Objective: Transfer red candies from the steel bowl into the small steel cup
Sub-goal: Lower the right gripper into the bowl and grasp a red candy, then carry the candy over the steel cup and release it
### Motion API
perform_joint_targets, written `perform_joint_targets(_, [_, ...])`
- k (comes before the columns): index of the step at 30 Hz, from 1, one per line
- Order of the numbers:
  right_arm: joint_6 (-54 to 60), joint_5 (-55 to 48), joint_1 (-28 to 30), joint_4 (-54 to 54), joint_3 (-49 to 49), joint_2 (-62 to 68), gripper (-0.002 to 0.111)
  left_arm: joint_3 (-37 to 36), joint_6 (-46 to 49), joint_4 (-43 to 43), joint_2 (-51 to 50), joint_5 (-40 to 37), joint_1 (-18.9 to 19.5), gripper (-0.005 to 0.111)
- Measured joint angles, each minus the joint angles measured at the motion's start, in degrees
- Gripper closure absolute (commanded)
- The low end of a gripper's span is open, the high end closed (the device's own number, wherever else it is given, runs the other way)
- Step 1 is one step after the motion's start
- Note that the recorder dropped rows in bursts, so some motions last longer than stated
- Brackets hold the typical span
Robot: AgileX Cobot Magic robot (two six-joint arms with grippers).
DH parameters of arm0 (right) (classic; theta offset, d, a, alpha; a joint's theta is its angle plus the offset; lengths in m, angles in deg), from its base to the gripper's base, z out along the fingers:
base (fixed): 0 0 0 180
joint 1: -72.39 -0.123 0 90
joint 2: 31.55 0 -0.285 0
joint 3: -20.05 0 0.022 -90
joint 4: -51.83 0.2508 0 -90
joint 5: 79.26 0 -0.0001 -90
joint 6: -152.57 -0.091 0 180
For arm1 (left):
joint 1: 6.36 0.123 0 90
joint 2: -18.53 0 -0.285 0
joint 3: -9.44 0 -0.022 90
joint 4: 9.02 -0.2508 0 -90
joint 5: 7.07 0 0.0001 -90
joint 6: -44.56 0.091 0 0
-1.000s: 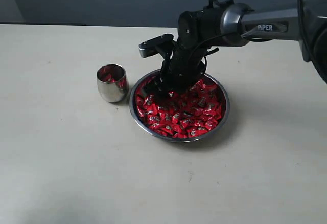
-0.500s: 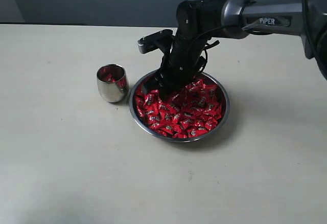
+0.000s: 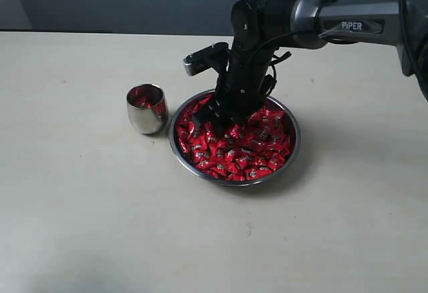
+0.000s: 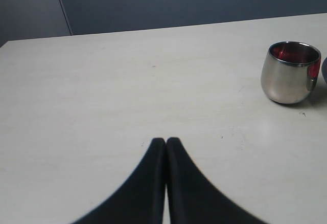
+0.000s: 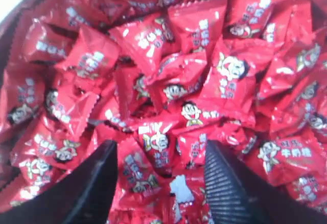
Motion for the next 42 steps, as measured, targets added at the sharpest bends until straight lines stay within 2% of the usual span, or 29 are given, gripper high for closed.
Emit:
perform_joint_targets(6, [1.08, -4.82, 0.00, -0.36, 0.00, 0.00, 0.058, 0.00, 0.00, 0.00, 0.00, 0.00, 0.00, 0.106])
perform_joint_targets(17, [4.78, -4.98, 0.00, 6.44, 0.00, 0.00, 0.058, 0.00, 0.00, 0.00, 0.00, 0.00, 0.00, 0.106])
perform_joint_targets(19, [4.78, -4.98, 0.00, 6.70, 0.00, 0.27, 0.063, 0.00, 0.00, 0.00, 0.00, 0.00, 0.00, 0.106])
perform_joint_targets(24, [4.89, -4.00, 0.00, 6.12, 0.00, 1.06, 0.097, 0.00, 0.00, 0.00, 0.00, 0.00, 0.00, 0.106])
perform_joint_targets(27, [4.59, -3.67, 0.00, 5.79, -0.10, 1.06, 0.109, 0.00, 0.00, 0.00, 0.00, 0.00, 0.00, 0.106])
perform_joint_targets(42, [3.97, -3.67, 0.00, 4.11, -0.10, -2.95, 0.109, 0.00, 0.00, 0.00, 0.00, 0.00, 0.00, 0.106])
